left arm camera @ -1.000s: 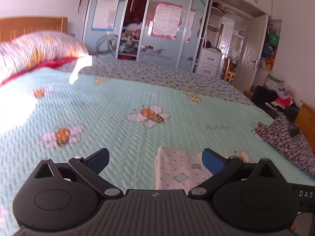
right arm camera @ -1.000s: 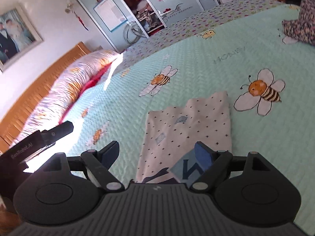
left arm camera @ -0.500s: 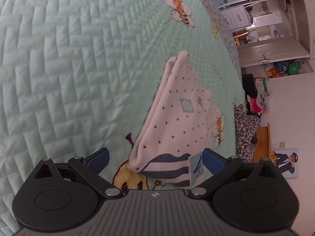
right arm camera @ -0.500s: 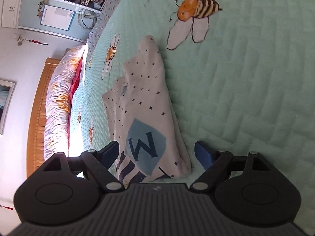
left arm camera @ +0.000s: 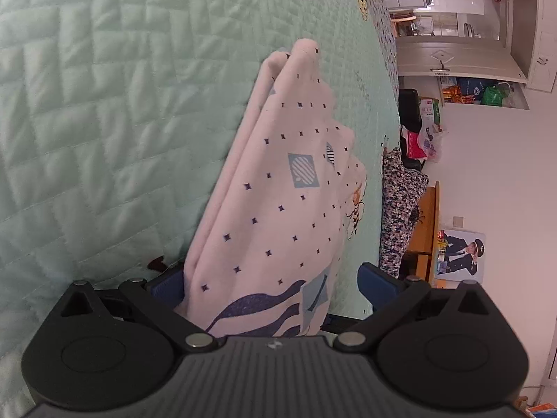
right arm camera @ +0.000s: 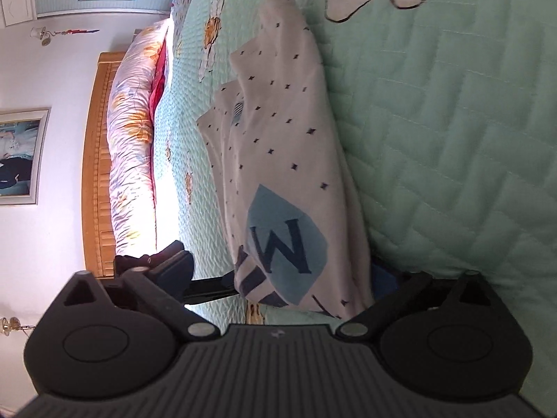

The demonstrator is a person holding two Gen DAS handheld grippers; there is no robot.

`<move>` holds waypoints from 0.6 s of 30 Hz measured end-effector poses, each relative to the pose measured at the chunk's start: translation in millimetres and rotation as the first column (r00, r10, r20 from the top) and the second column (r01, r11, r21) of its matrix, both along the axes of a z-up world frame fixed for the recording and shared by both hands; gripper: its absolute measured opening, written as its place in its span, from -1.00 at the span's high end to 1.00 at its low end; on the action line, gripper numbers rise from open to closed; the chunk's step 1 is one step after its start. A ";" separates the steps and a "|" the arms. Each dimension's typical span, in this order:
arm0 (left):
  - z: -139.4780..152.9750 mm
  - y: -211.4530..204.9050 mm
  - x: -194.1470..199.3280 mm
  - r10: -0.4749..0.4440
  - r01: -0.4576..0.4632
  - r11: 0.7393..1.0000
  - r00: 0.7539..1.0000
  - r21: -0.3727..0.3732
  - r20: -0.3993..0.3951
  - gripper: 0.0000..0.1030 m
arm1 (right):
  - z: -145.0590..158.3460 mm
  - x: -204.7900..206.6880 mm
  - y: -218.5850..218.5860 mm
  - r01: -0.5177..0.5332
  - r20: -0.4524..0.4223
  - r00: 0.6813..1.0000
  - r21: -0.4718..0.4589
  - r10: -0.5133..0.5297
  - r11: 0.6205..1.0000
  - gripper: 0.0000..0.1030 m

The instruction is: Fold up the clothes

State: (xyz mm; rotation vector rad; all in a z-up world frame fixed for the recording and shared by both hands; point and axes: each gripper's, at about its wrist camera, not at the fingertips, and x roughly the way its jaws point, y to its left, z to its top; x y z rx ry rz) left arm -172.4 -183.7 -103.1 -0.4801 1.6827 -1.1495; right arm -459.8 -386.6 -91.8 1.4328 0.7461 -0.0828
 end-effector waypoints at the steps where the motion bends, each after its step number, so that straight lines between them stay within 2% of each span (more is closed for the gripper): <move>1: -1.3 -5.0 -0.5 -0.007 0.007 1.000 1.000 -0.010 -0.017 -1.00 | 2.3 6.8 0.3 -0.016 -0.011 1.000 -0.011 0.016 1.000 -1.00; 5: -6.4 -16.2 -0.3 -0.011 0.006 0.999 0.996 -0.051 -0.091 -1.00 | 2.3 10.3 -1.9 0.004 0.023 1.000 0.007 -0.004 1.000 -1.00; 7: -8.0 -15.3 0.3 -0.014 0.005 0.997 0.993 -0.075 -0.117 -1.00 | -0.4 2.1 -3.8 0.040 0.058 0.997 0.016 -0.041 0.999 -0.85; 9: -8.3 -12.0 0.3 -0.004 -0.006 0.997 0.992 -0.083 -0.124 -0.99 | -6.4 -8.2 -5.4 0.079 0.062 0.995 0.028 -0.081 0.996 -0.21; 10: -8.4 -10.2 0.3 0.001 -0.012 0.996 0.992 -0.084 -0.126 -0.95 | -9.1 -12.2 -5.1 0.090 0.058 0.994 0.031 -0.091 0.996 -0.08; 12: -4.8 -8.7 -0.1 -0.007 0.002 0.999 0.997 -0.054 -0.079 -0.63 | -14.5 -20.2 -4.5 0.110 0.050 0.992 0.038 -0.112 0.993 0.50; 14: -0.1 -6.4 0.6 -0.012 0.011 0.999 0.999 -0.032 -0.038 0.28 | -15.2 -26.3 -3.3 0.123 0.056 0.991 0.035 -0.125 0.992 0.55; 15: 2.6 -4.0 2.3 -0.007 0.006 0.999 0.999 -0.038 -0.032 0.48 | -11.8 -27.9 -2.1 0.124 0.070 0.990 0.026 -0.125 0.992 0.56; 18: 10.8 3.1 7.2 0.008 -0.009 0.998 1.000 -0.055 -0.016 0.55 | -1.5 -32.5 1.4 0.126 0.111 0.986 -0.001 -0.125 0.992 0.59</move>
